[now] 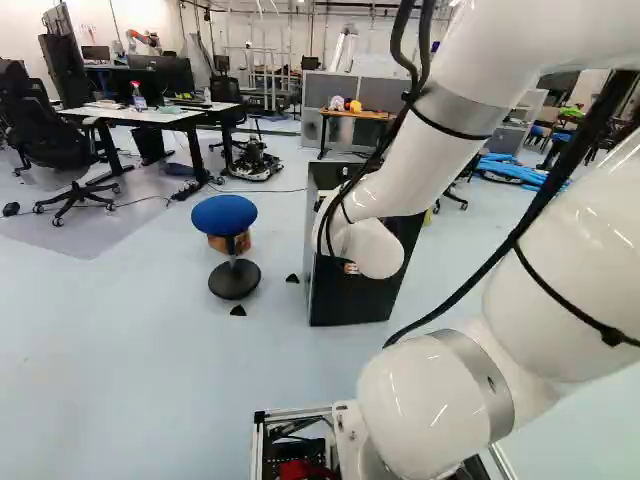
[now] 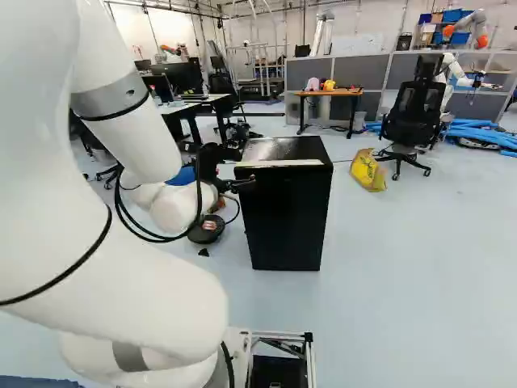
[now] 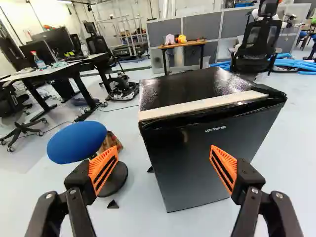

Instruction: Grab a drink from the fridge

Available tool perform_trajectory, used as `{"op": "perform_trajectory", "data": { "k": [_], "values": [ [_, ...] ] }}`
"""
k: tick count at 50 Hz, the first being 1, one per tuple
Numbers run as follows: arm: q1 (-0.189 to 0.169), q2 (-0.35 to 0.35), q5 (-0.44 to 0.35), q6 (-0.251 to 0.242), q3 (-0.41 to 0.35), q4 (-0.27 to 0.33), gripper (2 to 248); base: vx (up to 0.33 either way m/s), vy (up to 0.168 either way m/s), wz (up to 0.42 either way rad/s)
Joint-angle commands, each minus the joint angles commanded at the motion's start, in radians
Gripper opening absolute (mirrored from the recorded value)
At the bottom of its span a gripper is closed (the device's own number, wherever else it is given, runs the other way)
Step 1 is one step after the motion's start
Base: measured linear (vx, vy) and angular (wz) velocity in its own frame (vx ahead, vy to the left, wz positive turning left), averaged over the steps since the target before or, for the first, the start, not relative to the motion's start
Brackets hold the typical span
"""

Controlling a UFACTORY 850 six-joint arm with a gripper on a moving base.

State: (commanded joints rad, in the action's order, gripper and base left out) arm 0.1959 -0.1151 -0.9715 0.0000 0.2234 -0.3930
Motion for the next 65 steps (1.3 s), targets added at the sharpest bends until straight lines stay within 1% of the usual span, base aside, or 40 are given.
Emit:
{"op": "perform_trajectory", "data": {
  "k": [14, 24, 43, 65],
  "values": [
    [0.050, 0.084, -0.059, 0.000, 0.044, -0.104, 247, 0.000, 0.000, 0.000],
    [0.083, 0.143, -0.101, 0.000, 0.075, -0.166, 247, 0.000, 0.000, 0.000],
    [0.143, 0.254, -0.184, 0.000, 0.136, -0.258, 247, 0.000, 0.000, 0.000],
    [0.206, 0.366, -0.295, 0.000, 0.196, -0.353, 247, 0.000, 0.000, 0.000]
  ]
}}
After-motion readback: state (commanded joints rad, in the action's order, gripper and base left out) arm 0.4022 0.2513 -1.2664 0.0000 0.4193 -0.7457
